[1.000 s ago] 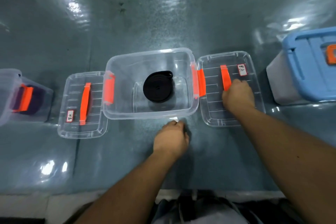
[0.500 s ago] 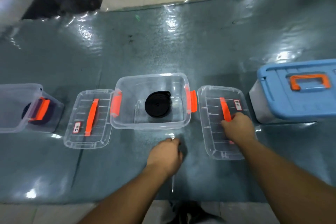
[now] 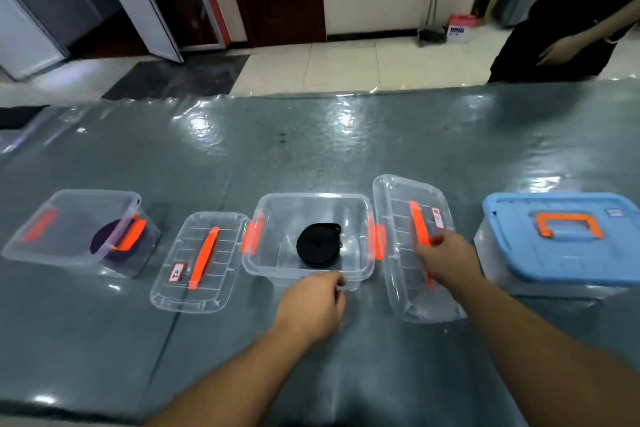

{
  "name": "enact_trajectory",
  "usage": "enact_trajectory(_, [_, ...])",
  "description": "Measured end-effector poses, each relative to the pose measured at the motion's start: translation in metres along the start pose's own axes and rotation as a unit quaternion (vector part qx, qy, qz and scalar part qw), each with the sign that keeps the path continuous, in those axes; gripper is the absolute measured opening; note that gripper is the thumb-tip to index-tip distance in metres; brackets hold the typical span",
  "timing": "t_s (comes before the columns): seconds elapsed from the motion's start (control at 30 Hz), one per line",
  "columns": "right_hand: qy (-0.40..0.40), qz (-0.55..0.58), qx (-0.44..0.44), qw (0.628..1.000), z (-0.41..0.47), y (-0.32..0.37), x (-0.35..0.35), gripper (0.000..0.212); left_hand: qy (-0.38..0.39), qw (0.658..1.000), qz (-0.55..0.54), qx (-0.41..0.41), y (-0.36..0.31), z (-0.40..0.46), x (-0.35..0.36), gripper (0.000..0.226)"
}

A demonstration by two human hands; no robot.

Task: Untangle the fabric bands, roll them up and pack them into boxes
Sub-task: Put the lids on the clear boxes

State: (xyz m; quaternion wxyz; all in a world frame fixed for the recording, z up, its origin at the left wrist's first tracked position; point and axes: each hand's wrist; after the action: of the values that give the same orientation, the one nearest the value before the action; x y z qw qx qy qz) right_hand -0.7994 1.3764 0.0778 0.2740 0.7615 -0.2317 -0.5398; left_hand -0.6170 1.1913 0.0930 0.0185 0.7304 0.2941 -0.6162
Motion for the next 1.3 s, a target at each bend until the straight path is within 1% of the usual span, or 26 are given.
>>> enact_trajectory(0.17, [0.018, -0.075, -0.107, 0.991, -0.005, 0.054, 0.010, 0.011, -0.039, 0.996, -0.060, -0.058, 0.035, 0.012, -0.028, 0.026])
enact_trajectory(0.27, [0.033, -0.136, -0.142, 0.980, -0.007, 0.081, 0.022, 0.007, -0.054, 0.992, -0.072, -0.085, 0.063, 0.018, -0.045, 0.025])
enact_trajectory(0.37, [0.044, -0.210, -0.186, 0.959, -0.008, 0.104, 0.040, 0.010, -0.056, 0.990, -0.084, -0.096, 0.090, 0.024, -0.059, 0.024])
enact_trajectory(0.47, [0.055, -0.277, -0.242, 0.928, -0.010, 0.124, 0.062, 0.016, -0.061, 0.987, -0.112, -0.098, 0.117, 0.033, -0.069, 0.024])
enact_trajectory(0.67, [0.074, -0.370, -0.286, 0.881, -0.015, 0.147, 0.100, 0.030, -0.081, 0.980, -0.155, -0.095, 0.162, 0.052, -0.077, 0.023])
enact_trajectory(0.77, [0.083, -0.413, -0.293, 0.858, -0.018, 0.156, 0.110, 0.036, -0.072, 0.978, -0.176, -0.085, 0.174, 0.061, -0.076, 0.024])
enact_trajectory(0.9, [0.102, -0.425, -0.278, 0.855, -0.021, 0.164, 0.117, 0.036, -0.063, 0.980, -0.173, -0.077, 0.179, 0.071, -0.075, 0.028])
enact_trajectory(1.13, [0.095, -0.437, -0.309, 0.839, -0.015, 0.166, 0.125, 0.038, -0.060, 0.973, -0.187, -0.118, 0.173, 0.079, -0.074, 0.029])
enact_trajectory(1.2, [0.089, -0.408, -0.307, 0.855, -0.012, 0.158, 0.125, 0.037, -0.059, 0.971, -0.193, -0.130, 0.169, 0.080, -0.073, 0.029])
enact_trajectory(1.27, [0.062, -0.354, -0.287, 0.888, -0.011, 0.144, 0.124, 0.038, -0.058, 0.967, -0.203, -0.141, 0.166, 0.080, -0.073, 0.028])
enact_trajectory(1.3, [0.035, -0.324, -0.270, 0.906, -0.010, 0.135, 0.122, 0.038, -0.058, 0.965, -0.210, -0.146, 0.165, 0.080, -0.072, 0.027])
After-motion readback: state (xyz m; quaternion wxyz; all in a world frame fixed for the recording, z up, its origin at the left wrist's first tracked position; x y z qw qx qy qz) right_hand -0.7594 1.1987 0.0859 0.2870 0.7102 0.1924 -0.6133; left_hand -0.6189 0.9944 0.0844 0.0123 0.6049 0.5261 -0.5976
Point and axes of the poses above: each hand's wrist, its own z-axis towards the middle knuckle, its own x-axis out of the palm, y = z × x, and after that the axes turned 3 degrees about -x, right-handed
